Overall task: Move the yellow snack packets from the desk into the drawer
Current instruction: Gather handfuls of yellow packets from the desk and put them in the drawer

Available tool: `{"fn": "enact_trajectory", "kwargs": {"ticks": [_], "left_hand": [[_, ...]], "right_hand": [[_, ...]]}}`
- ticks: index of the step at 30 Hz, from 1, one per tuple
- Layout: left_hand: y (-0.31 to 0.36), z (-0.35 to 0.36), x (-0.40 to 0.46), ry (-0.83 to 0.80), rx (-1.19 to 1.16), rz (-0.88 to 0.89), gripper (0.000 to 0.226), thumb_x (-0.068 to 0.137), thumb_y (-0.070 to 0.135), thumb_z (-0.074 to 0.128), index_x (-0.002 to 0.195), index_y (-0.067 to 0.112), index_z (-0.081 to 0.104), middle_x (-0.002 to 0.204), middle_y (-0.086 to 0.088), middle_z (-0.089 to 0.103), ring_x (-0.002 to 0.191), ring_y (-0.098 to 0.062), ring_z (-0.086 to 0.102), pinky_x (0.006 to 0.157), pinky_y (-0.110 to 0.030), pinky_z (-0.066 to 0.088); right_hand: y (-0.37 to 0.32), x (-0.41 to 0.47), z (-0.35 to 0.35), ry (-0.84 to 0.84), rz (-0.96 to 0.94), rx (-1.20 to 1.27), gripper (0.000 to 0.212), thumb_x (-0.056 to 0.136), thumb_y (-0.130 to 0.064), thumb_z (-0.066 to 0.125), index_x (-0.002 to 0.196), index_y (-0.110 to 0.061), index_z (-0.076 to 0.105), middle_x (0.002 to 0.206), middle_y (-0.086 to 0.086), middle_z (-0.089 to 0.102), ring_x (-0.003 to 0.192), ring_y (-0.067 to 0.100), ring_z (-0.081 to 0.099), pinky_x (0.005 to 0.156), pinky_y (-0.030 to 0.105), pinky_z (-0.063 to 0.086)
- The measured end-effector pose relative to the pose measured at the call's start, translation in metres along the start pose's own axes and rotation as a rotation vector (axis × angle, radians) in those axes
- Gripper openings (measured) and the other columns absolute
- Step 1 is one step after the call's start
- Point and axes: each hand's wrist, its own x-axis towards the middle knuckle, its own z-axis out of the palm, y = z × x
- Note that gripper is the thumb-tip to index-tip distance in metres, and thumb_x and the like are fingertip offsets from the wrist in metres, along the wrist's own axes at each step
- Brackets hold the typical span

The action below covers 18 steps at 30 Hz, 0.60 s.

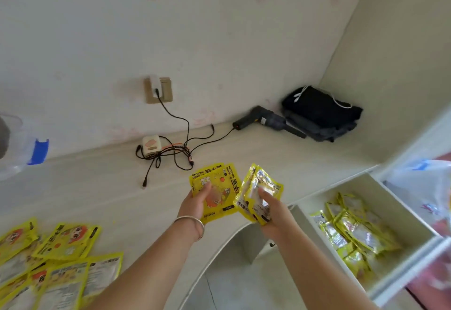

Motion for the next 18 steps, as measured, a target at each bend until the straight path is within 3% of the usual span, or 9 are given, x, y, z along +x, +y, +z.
{"fn": "enact_trajectory", "kwargs": {"ticks": [2,5,10,13,18], "left_hand": [[-0.010,0.041,0.003,-0.044,0.036,-0.013,0.009,0.088,0.029,0.062,0.090,0.021,0.062,0.093,-0.010,0.071,0.084,-0.028,0.067,0.079,-0.041,0.055],[-0.028,0.104,0.008,-0.101,0.098,-0.011,0.015,0.084,0.036,0.066,0.091,0.022,0.065,0.100,-0.010,0.072,0.094,-0.030,0.069,0.093,-0.048,0.052],[-0.066,0.207,0.014,-0.176,0.155,-0.042,0.010,0.087,0.031,0.063,0.089,0.021,0.063,0.091,-0.007,0.070,0.081,-0.025,0.067,0.069,-0.034,0.054],[-0.092,0.259,0.019,-0.205,0.179,-0.056,0.018,0.086,0.033,0.065,0.098,0.019,0.064,0.095,-0.009,0.071,0.086,-0.028,0.068,0.082,-0.040,0.055],[-0.132,0.319,0.041,-0.187,0.302,-0.121,0.023,0.079,0.042,0.069,0.094,0.025,0.064,0.109,-0.009,0.070,0.105,-0.029,0.065,0.101,-0.047,0.046]], "right_hand": [[-0.019,-0.003,-0.035,0.044,-0.026,0.062,0.038,0.088,-0.018,0.061,0.124,-0.009,0.057,0.122,0.023,0.063,0.094,0.034,0.067,0.073,0.041,0.056],[-0.050,-0.006,-0.088,0.085,-0.058,0.155,0.034,0.091,-0.021,0.057,0.124,-0.011,0.056,0.119,0.021,0.064,0.096,0.034,0.065,0.081,0.045,0.053],[-0.097,-0.007,-0.172,0.183,-0.048,0.262,0.035,0.091,-0.024,0.058,0.123,-0.008,0.059,0.121,0.020,0.065,0.103,0.034,0.065,0.076,0.041,0.055],[-0.126,-0.005,-0.215,0.224,-0.059,0.269,0.029,0.091,-0.023,0.059,0.115,-0.008,0.063,0.115,0.018,0.066,0.096,0.032,0.066,0.077,0.042,0.056],[-0.151,0.007,-0.278,0.262,-0.067,0.341,0.022,0.092,-0.023,0.058,0.106,-0.008,0.063,0.099,0.015,0.066,0.084,0.030,0.067,0.072,0.039,0.058]]}}
